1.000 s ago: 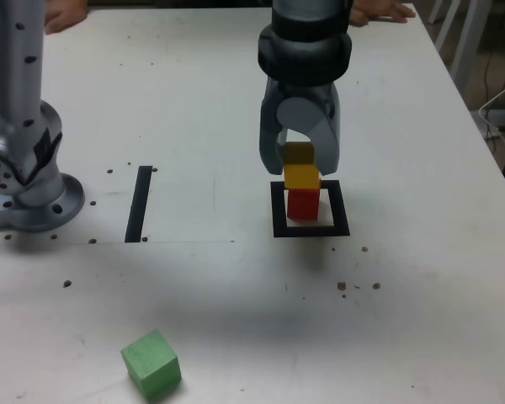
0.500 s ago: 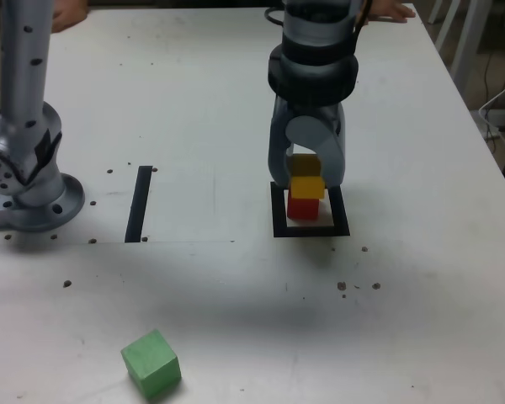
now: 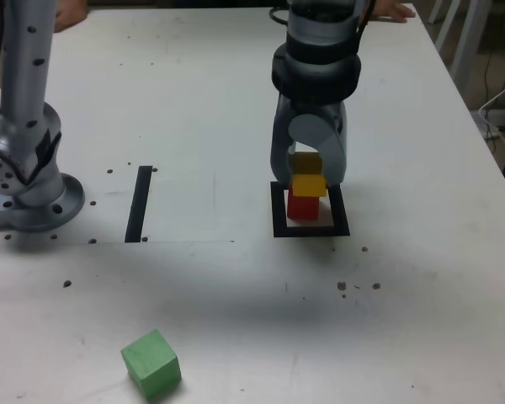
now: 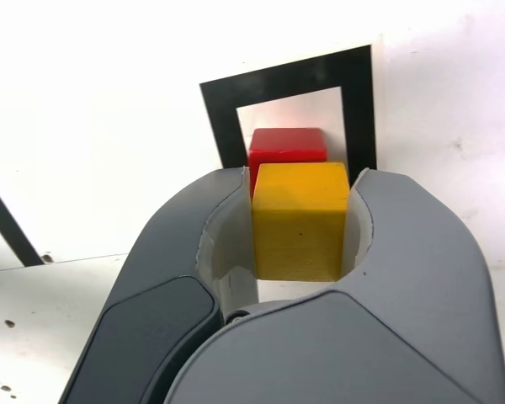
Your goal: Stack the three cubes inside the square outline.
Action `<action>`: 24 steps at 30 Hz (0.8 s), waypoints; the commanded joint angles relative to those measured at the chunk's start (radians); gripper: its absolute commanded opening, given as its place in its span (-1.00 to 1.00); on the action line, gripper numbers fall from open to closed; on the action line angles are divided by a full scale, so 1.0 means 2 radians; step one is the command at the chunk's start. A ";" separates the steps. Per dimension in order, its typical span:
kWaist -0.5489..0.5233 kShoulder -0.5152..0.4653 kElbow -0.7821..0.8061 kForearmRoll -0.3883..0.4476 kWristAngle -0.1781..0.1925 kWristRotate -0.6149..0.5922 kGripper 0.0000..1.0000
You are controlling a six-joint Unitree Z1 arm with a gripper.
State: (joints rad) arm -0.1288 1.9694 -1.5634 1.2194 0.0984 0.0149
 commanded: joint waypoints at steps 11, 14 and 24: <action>0.001 -0.008 0.002 0.008 -0.009 0.005 -0.44; 0.001 -0.006 0.002 0.008 -0.007 0.006 -0.44; 0.002 -0.004 0.002 0.004 0.001 0.006 -0.44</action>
State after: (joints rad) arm -0.1283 1.9601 -1.5558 1.2302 0.0980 0.0252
